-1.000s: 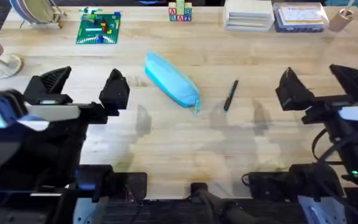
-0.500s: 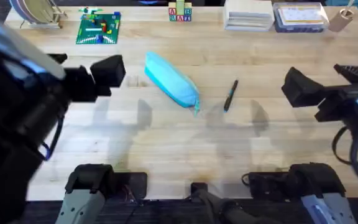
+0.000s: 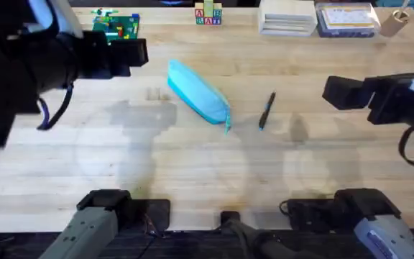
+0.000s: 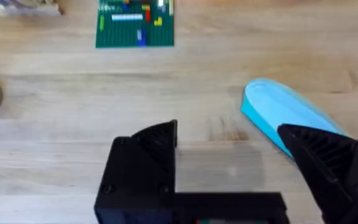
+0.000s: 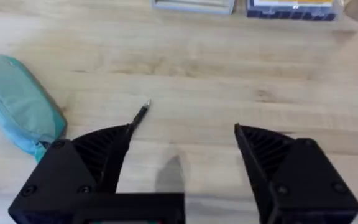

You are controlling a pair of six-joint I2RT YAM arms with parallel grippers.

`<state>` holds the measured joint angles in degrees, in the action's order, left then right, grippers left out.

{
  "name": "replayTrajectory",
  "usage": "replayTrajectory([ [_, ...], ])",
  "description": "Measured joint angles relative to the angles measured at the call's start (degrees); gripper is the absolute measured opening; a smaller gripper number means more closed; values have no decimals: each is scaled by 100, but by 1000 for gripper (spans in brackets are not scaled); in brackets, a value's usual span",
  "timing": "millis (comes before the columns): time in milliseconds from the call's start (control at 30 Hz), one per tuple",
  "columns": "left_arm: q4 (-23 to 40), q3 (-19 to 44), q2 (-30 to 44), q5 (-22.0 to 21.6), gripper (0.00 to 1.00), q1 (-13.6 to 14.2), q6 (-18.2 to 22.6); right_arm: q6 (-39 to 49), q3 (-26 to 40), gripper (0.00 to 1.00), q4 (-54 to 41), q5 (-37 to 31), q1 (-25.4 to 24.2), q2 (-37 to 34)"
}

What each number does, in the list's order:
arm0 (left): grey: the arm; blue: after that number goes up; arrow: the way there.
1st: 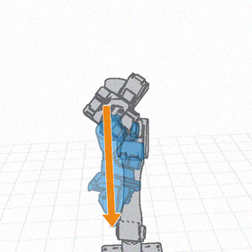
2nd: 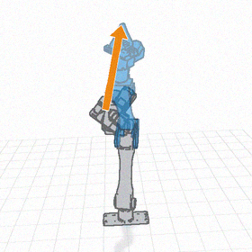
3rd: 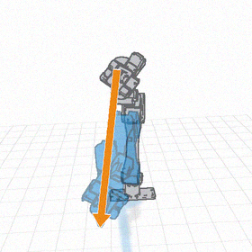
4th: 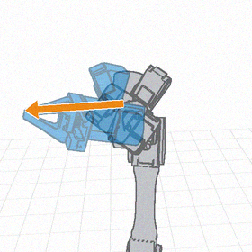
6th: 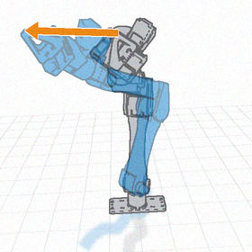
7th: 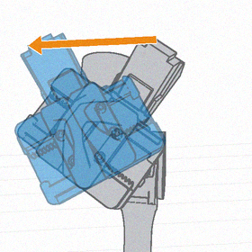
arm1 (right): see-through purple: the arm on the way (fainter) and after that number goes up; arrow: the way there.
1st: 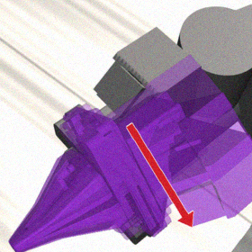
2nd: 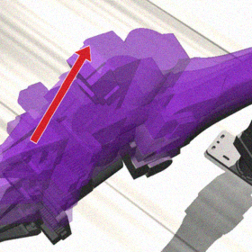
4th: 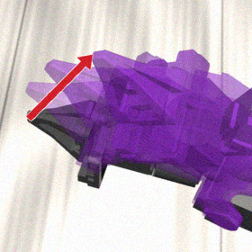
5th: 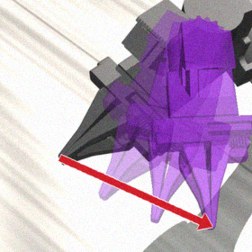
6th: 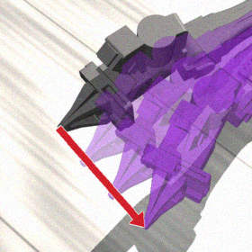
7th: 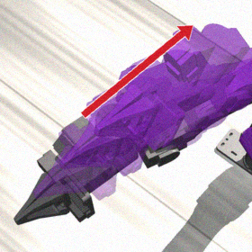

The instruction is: Unzip the bag, pick up the pens from the table one at a time and place them inside, then zip the bag closed.

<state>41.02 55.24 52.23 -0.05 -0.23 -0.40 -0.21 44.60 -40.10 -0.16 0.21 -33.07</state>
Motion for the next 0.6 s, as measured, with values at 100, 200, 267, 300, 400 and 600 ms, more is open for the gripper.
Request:
replayTrajectory([
  [100, 167, 236, 388, 0, 993, 0, 0, 0, 213, 997, -202, 0, 0, -371],
  [200, 261, 426, 752, 0, 993, 0, 0, 0, 382, 997, -358, 0, 0, -715],
  [267, 268, 494, 956, 0, 993, 0, 0, 0, 458, 998, -461, 0, 0, -925],
  [300, 276, 504, 1040, 0, 993, 0, 0, 0, 489, 996, -515, 1, 0, -1027],
  [400, 295, 514, 1252, 0, 993, 0, 0, 0, 561, 996, -689, 3, 2, -1359],
  [600, 338, 516, 1468, 2, 993, 0, 0, -1, 625, 998, -874, 2, 178, -2051],
])
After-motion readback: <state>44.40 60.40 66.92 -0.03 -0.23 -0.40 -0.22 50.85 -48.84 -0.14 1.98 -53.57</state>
